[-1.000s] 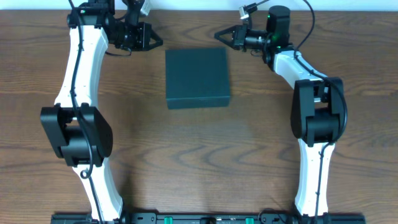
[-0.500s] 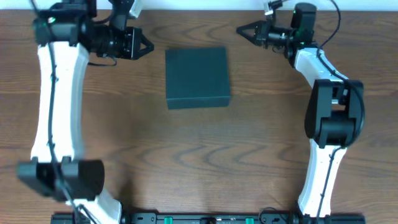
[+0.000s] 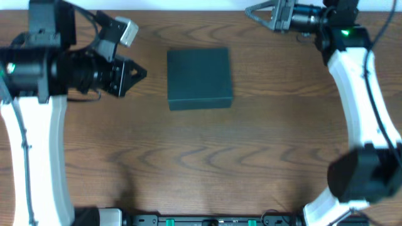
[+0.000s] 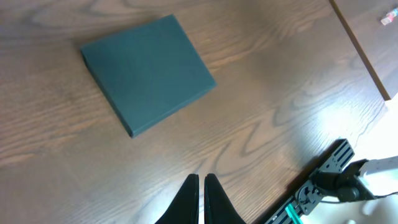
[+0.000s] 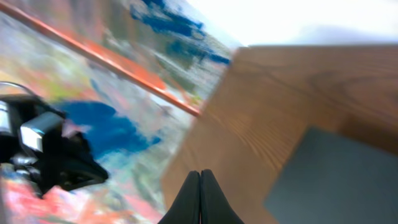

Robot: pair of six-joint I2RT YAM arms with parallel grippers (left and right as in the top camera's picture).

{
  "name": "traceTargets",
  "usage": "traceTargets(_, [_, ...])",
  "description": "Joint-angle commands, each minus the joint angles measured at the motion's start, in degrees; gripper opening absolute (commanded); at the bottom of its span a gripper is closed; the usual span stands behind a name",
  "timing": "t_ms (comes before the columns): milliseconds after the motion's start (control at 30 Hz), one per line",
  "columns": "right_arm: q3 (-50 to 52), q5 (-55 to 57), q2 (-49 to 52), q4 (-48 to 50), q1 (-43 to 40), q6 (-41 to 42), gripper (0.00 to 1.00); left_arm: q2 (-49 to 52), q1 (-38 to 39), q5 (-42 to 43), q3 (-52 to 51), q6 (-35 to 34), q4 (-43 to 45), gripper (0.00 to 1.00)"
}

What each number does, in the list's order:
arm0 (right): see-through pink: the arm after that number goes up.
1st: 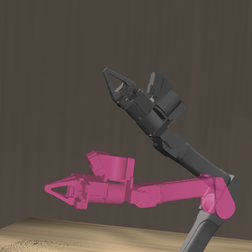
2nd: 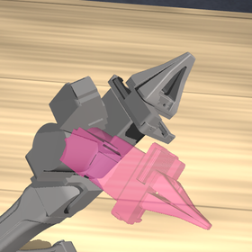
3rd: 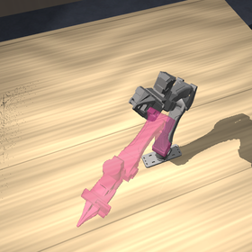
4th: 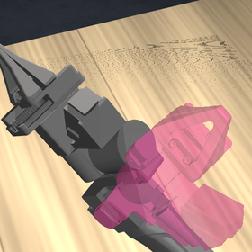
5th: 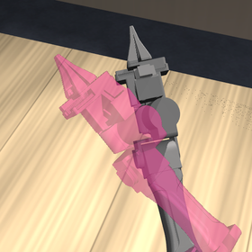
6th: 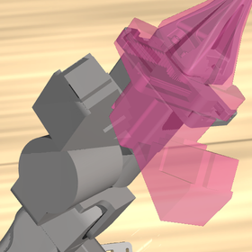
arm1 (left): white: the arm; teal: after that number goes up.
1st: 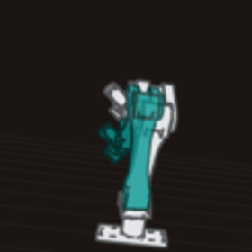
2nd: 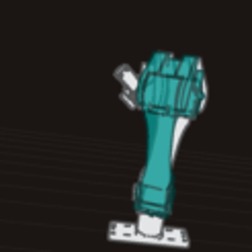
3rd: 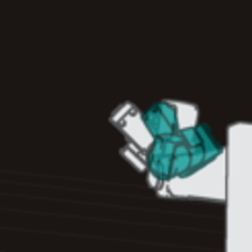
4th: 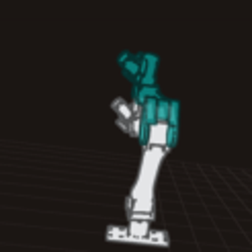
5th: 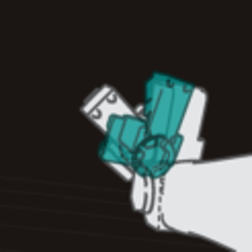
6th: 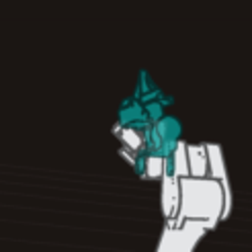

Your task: Pack container

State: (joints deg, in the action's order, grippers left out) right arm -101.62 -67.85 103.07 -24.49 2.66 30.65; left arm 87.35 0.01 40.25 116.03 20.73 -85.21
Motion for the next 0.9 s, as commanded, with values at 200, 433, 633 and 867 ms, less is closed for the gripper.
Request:
traceTargets(200, [-0.4, 25.9, -21.0, -22.3, 6.4, -21.0, 0.01, -22.6, -0.3, 0.0, -17.4, 2.0, 3.0, 0.06])
traceTargets(433, [-0.2, 36.4, -30.6, -44.7, 7.5, -26.1, 0.01, -40.7, -0.3, 0.0, -32.1, 0.8, 5.3, 0.06])
traceTargets(633, [5.8, 39.6, -42.1, -52.9, 7.5, -28.0, 0.02, -51.5, -0.3, 0.0, -40.3, -3.7, 4.2, 0.06])
traceTargets(867, [22.8, 41.5, -63.6, -54.0, 7.5, -27.3, 0.01, -60.2, -0.3, 0.6, -46.7, -5.6, -1.0, 0.06])
